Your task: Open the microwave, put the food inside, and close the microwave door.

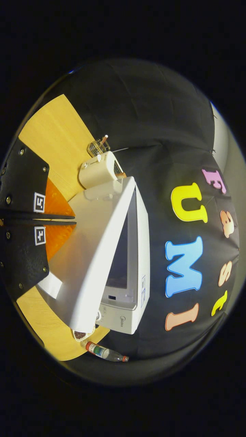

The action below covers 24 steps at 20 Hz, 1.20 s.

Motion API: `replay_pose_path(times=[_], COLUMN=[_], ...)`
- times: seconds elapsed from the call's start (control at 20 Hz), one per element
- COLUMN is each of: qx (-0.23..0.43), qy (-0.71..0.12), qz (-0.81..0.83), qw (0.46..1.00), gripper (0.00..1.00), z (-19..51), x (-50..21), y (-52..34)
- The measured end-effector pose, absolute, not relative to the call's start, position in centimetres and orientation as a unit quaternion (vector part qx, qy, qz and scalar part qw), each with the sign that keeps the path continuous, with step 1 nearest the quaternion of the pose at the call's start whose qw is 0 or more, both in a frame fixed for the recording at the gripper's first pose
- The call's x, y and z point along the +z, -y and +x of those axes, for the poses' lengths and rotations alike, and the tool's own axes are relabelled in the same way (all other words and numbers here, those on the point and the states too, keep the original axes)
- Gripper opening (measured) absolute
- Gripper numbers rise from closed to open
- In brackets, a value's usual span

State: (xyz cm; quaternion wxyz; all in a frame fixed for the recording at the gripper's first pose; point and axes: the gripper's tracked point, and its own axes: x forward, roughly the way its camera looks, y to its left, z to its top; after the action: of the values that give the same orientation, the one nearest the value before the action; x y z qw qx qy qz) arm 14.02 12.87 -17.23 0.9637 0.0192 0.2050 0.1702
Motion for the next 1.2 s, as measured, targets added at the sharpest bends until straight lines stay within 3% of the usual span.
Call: replay_pose_path(times=[1.2], qx=[0.075], qy=[-0.190], qz=[0.024], qw=[0.979], gripper=[0.01], z=[25.2], x=[-17.0], y=[-8.1])
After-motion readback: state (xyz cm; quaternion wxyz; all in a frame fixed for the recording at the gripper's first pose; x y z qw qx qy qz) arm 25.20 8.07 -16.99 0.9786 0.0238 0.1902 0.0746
